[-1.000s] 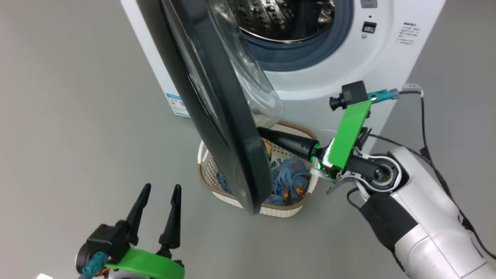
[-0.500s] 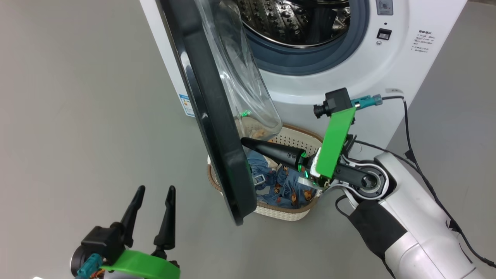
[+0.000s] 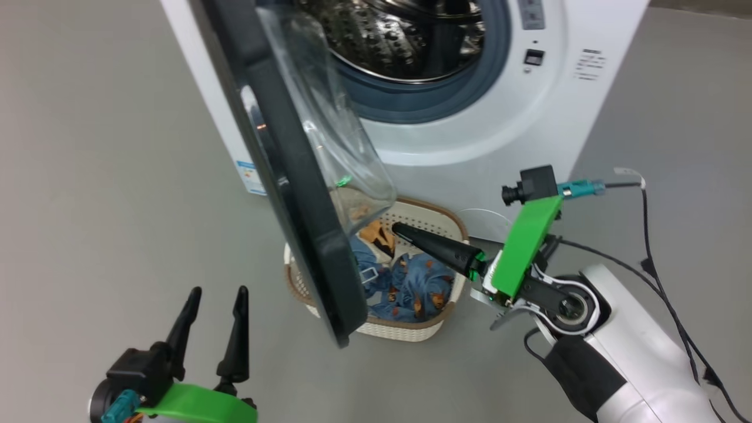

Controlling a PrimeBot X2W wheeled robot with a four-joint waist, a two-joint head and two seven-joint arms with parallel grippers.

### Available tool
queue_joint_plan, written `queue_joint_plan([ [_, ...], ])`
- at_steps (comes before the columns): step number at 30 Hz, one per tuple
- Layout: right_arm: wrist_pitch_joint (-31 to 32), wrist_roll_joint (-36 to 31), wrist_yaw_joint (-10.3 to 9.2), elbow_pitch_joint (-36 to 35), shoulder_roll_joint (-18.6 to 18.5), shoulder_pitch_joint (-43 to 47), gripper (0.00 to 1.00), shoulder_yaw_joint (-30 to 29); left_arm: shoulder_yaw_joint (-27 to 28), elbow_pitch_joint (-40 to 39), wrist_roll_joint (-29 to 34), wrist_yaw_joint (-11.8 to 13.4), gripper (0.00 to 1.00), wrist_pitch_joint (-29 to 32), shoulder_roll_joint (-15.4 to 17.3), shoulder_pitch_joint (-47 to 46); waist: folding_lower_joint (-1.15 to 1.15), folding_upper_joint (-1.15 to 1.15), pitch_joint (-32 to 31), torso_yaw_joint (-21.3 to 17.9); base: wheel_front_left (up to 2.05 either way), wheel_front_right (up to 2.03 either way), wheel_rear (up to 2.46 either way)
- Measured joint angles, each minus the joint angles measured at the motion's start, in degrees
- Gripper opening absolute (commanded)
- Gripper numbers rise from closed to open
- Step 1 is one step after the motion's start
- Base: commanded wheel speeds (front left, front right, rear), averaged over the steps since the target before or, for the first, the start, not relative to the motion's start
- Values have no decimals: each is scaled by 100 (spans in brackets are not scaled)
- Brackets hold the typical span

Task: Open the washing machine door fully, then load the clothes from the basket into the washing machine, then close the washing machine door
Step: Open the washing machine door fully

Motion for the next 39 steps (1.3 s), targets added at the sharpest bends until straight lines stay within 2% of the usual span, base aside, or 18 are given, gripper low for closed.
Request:
queue_joint_plan([
  [13,-893,-310,0,-356,-601,558,100,282,158,-71,0,0,100,0,221,205,0,0,-157,-690,0,0,0],
  [20,-1526,-535,0,-354,-1040,900,100,555,281,-125,0,0,100,0,286,299,0,0,-265,-994,0,0,0],
  [28,-2238,-556,0,-260,-1381,1239,100,751,354,-178,0,0,100,0,338,522,0,0,-370,-1267,0,0,0],
  [33,-2832,-604,0,-223,-1592,1444,100,888,430,-223,0,0,100,0,343,640,0,0,-451,-1434,0,0,0],
  [39,-3840,-701,0,-167,-1886,1559,100,895,488,-309,0,0,100,0,333,736,0,0,-506,-1566,0,0,0],
])
